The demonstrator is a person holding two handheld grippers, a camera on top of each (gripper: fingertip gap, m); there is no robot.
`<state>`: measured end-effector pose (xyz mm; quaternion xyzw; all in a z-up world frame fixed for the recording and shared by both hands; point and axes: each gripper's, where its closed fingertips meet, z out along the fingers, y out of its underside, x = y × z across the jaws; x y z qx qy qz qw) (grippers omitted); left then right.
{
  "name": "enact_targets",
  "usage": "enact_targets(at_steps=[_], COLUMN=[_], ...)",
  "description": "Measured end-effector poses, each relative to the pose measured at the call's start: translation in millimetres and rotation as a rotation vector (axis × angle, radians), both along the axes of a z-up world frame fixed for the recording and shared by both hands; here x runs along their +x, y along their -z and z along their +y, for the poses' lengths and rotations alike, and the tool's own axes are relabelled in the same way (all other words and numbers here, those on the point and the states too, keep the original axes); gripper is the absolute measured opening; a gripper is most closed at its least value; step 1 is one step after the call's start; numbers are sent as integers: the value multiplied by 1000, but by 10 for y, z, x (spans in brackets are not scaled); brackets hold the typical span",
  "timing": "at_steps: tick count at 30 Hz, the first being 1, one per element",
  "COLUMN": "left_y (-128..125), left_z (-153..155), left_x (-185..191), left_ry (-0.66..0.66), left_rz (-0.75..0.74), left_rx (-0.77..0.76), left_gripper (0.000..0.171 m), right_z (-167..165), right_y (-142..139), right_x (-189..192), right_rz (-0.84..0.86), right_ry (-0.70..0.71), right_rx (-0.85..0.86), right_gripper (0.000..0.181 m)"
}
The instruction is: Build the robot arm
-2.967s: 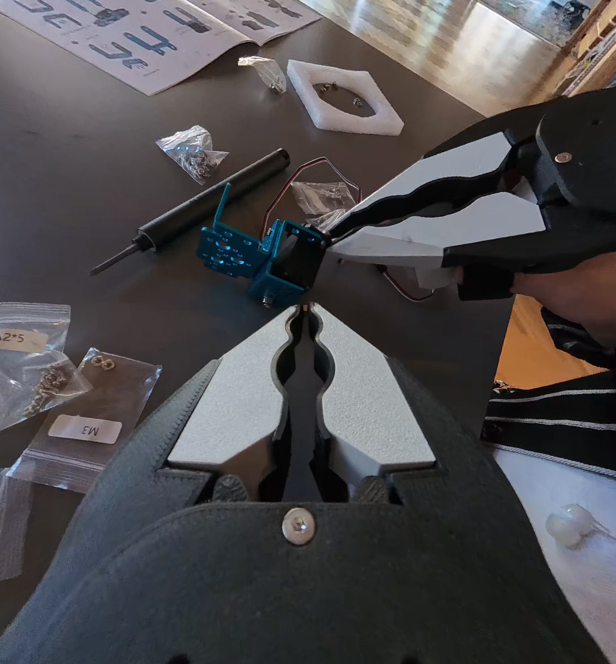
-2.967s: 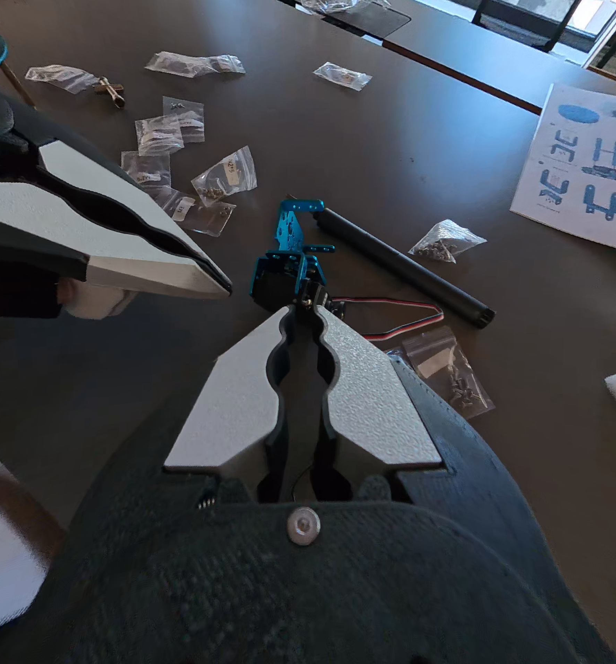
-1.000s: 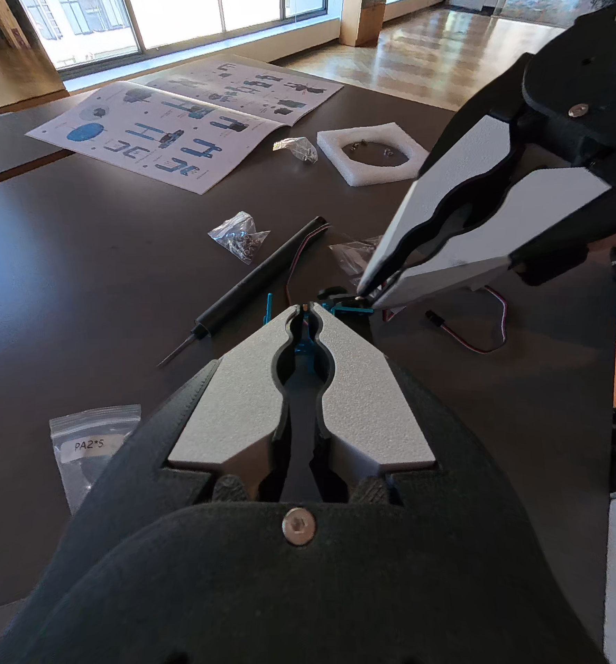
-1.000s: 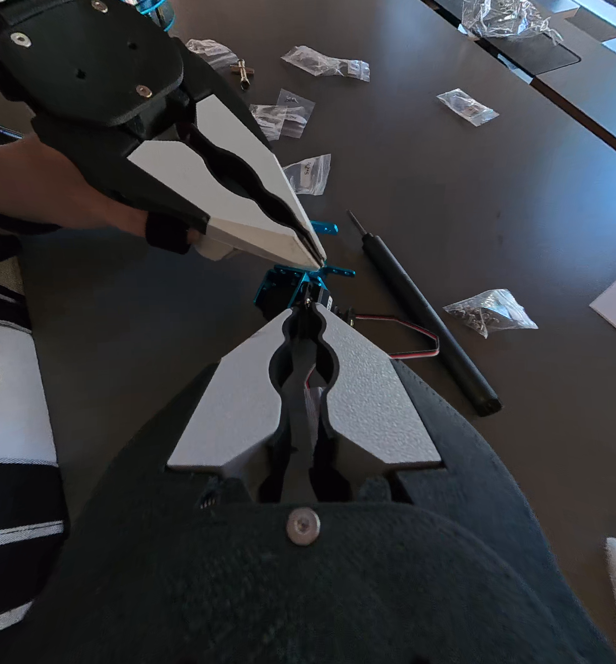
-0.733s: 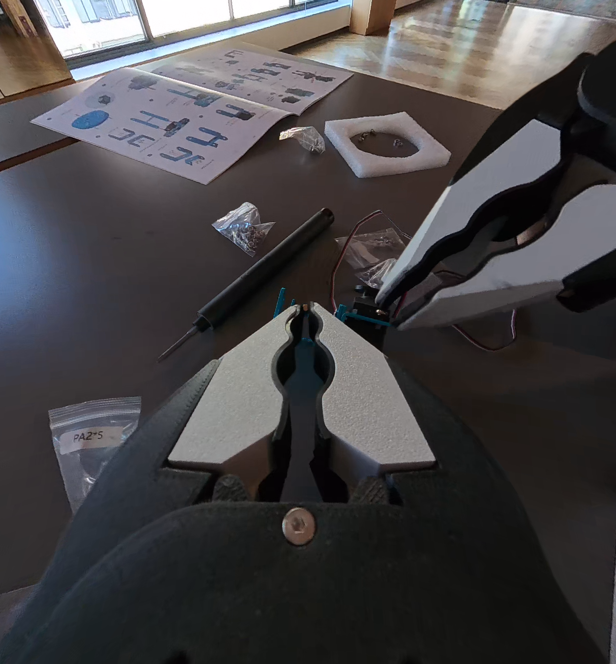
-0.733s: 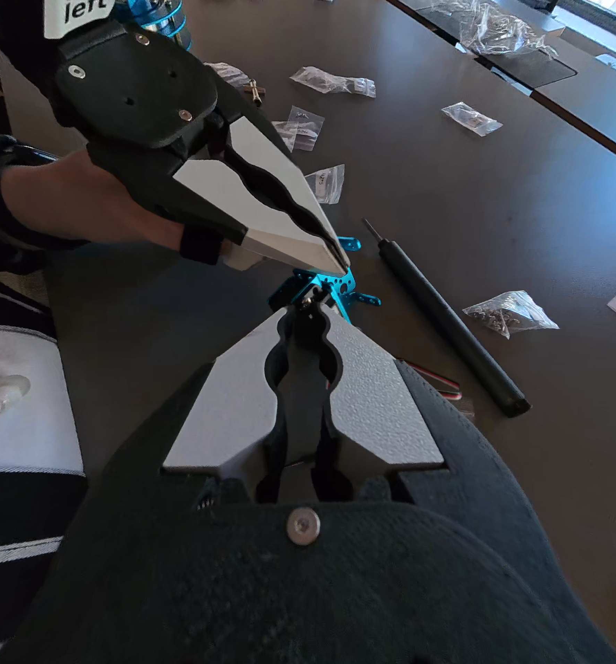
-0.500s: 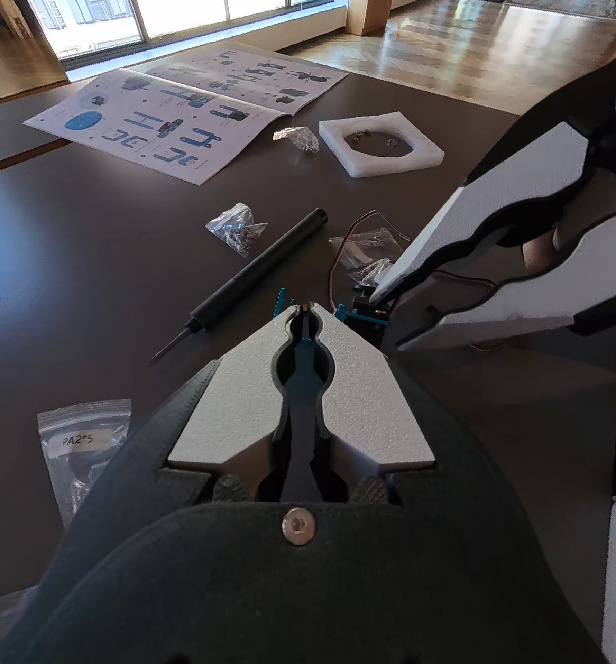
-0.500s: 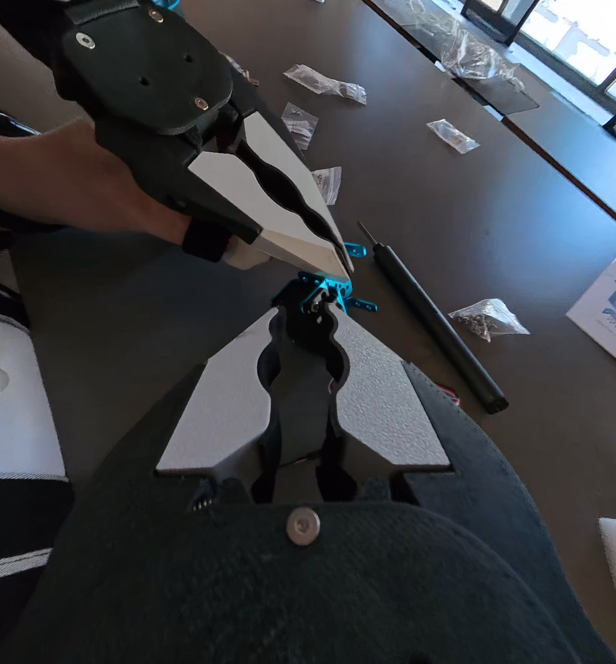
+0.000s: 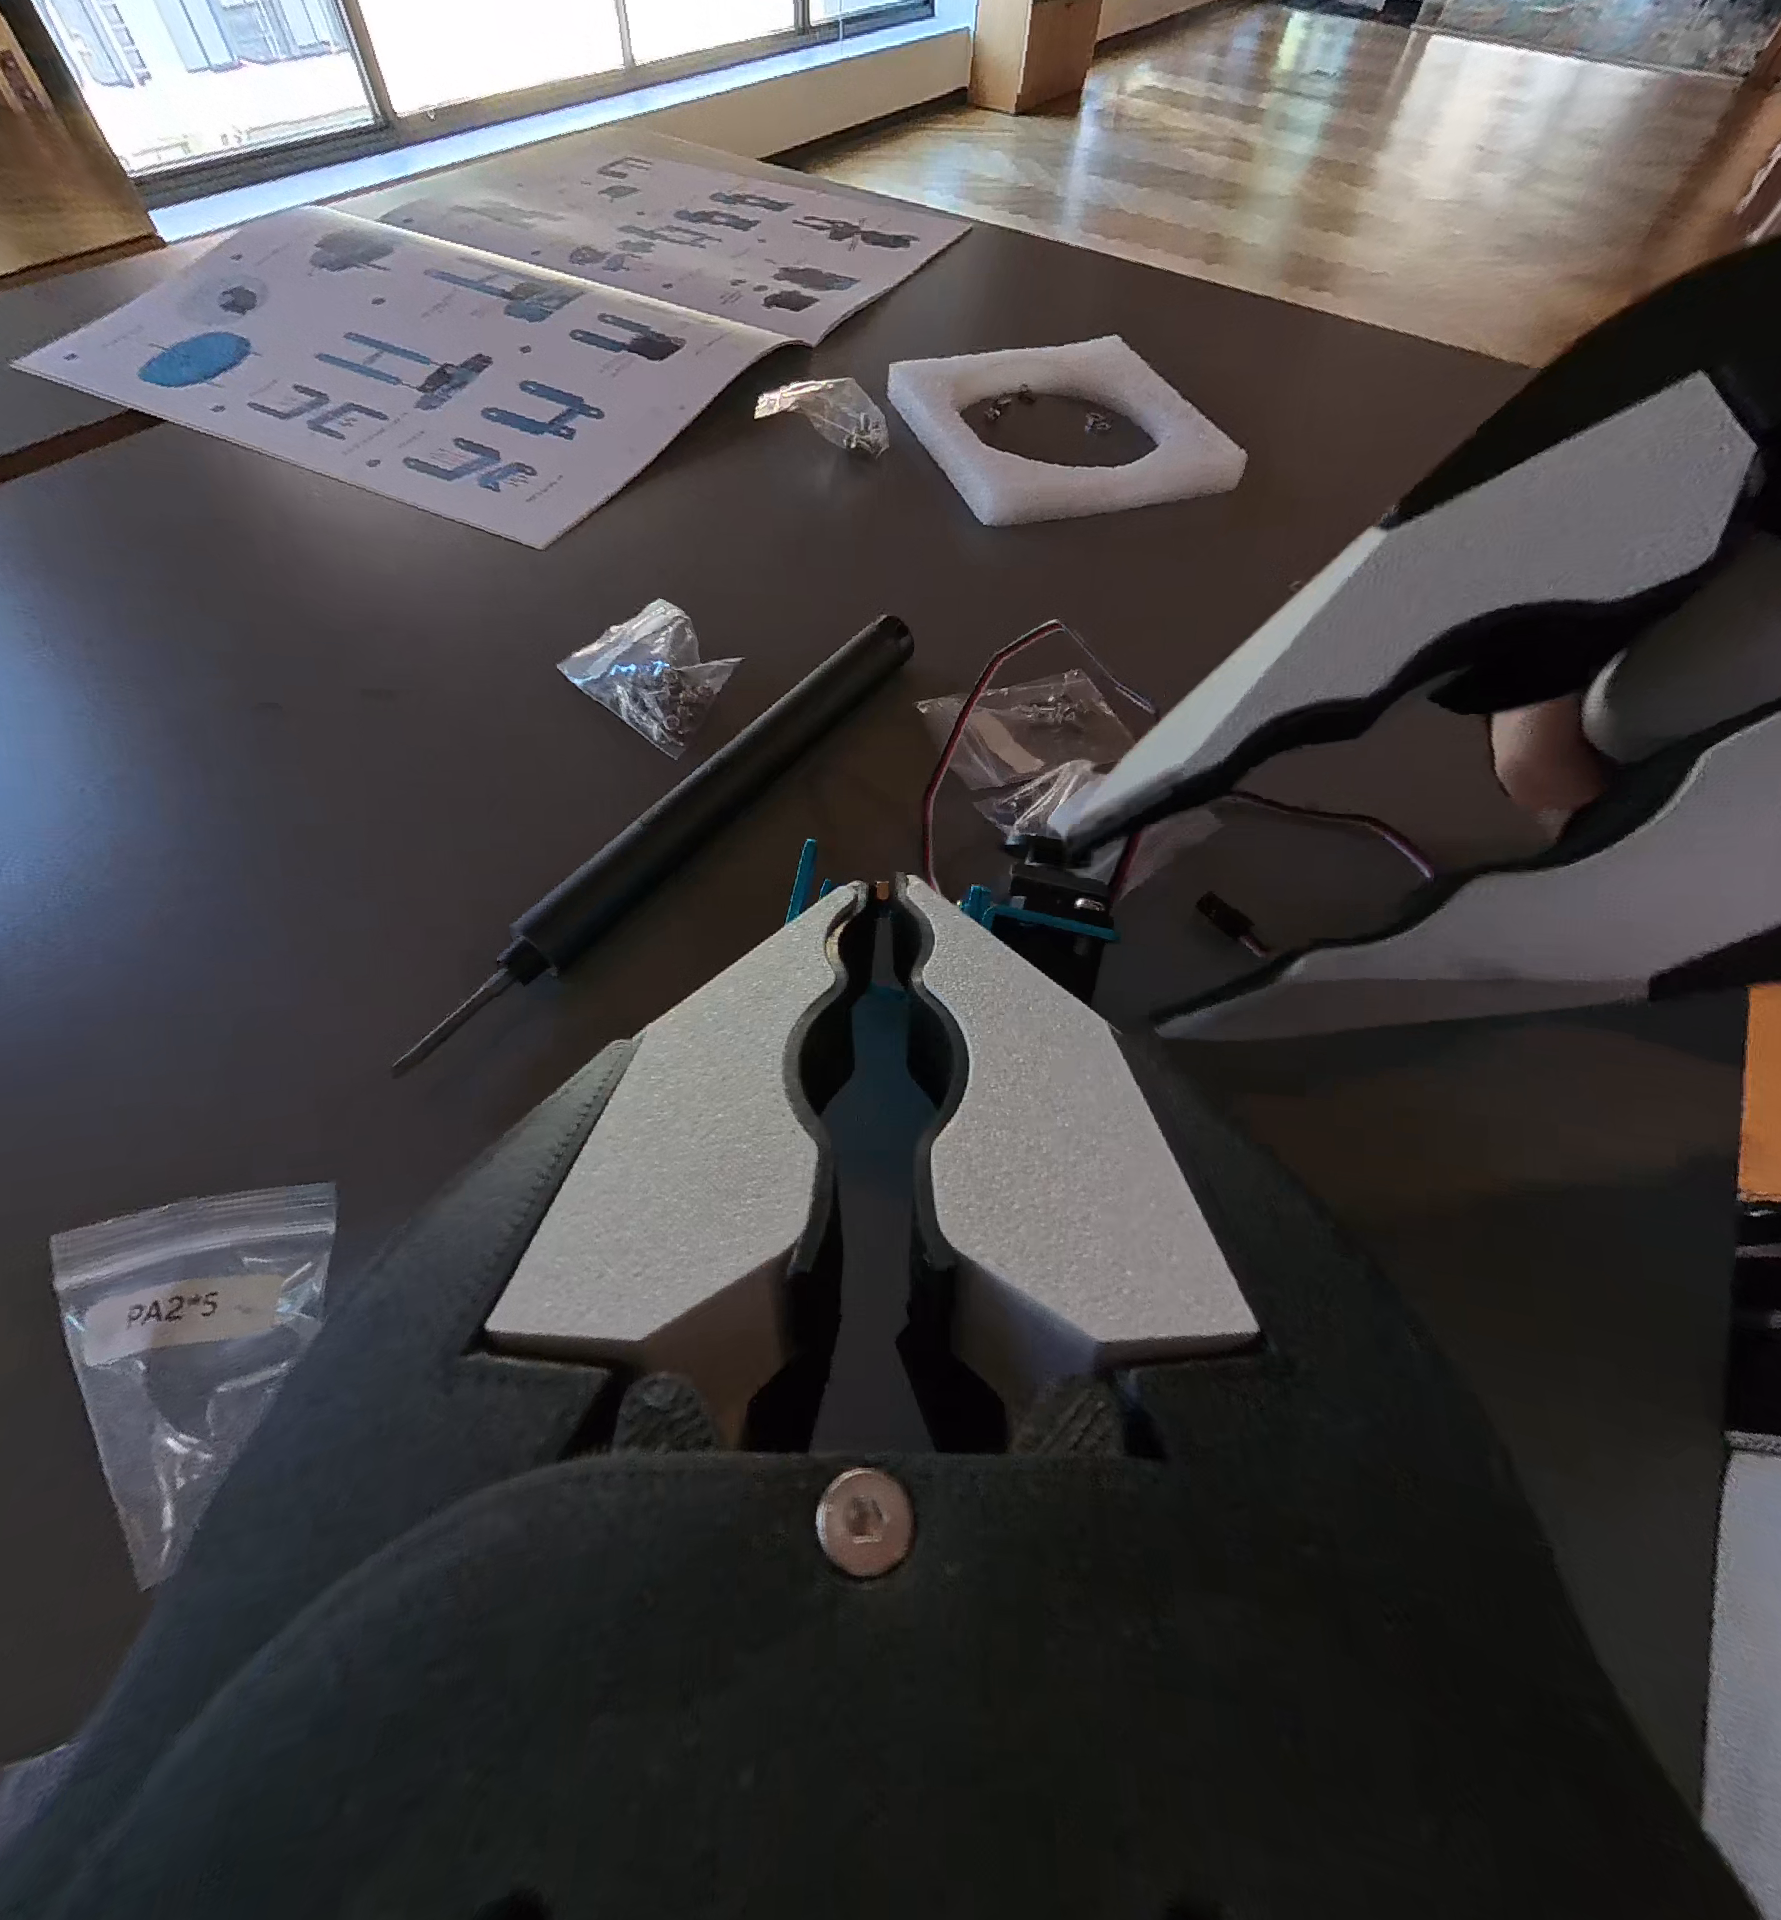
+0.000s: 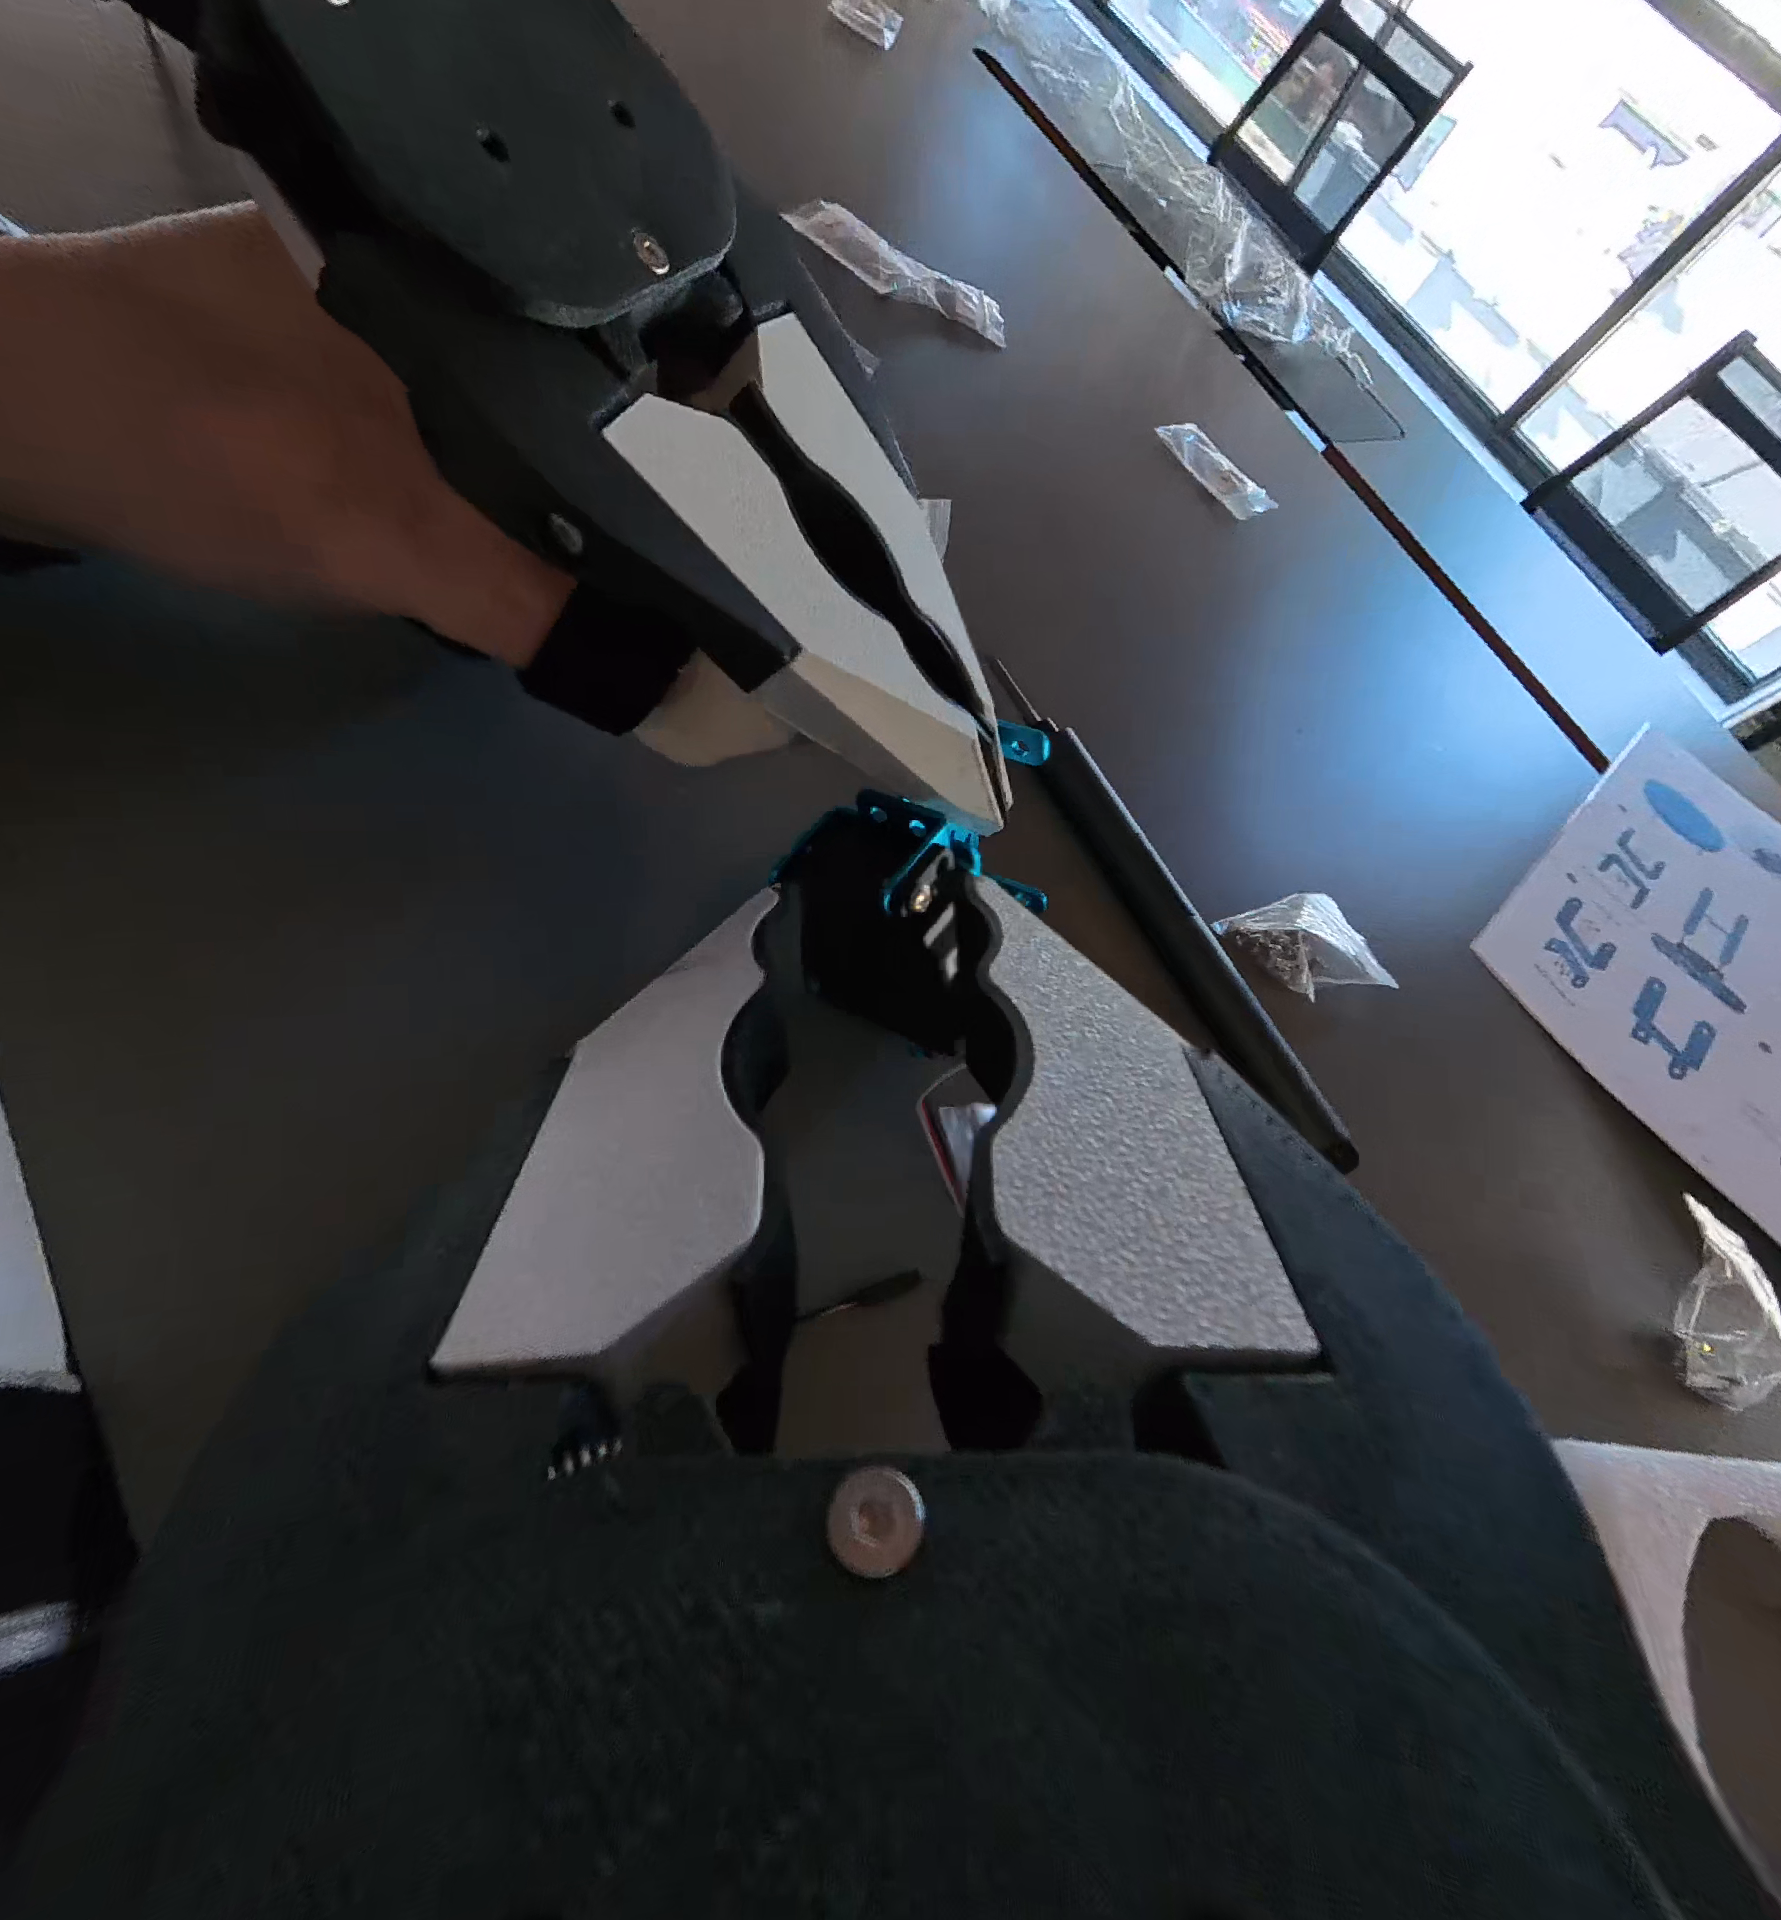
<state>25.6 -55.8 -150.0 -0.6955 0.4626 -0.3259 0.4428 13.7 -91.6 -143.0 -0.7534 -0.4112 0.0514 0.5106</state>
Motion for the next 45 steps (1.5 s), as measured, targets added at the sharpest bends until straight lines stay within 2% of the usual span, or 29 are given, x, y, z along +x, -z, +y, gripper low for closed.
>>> enact_targets(at_steps=[5,9,15,20,24,29,35,39,45], left_y=[-25,-33,-34,-32,-29,-35,-259,-435,-427], left_z=[-23,-32,-27,-18,-9,32,98,-18,-225], left_x=[92,145,157,154,149,84,-257,-529,-906], left_ry=[41,46,30,-13,-51,-109,-223,-228,-256], left_rz=[5,11,11,16,28,32,-60,-183,-289], left_rx=[-2,4,-2,0,0,-11,-14,-78,-186], left_gripper=[1,0,1,0,0,0,0,0,0], right_z=[39,13,31,64,119,137,165,172,173], right_y=[32,201,263,199,333,332,339,341,351], right_x=[211,257,165,151,189,127,1,-140,-314], right_rz=[-31,41,1,-36,-110,-144,-182,-188,-151], right_ry=[-113,-255,-366,-411,-438,-478,-495,-502,-507], right_rx=[-49,-209,-247,-277,-361,-351,-322,-311,-297], right_gripper=[39,39,39,38,29,27,27,27,27])
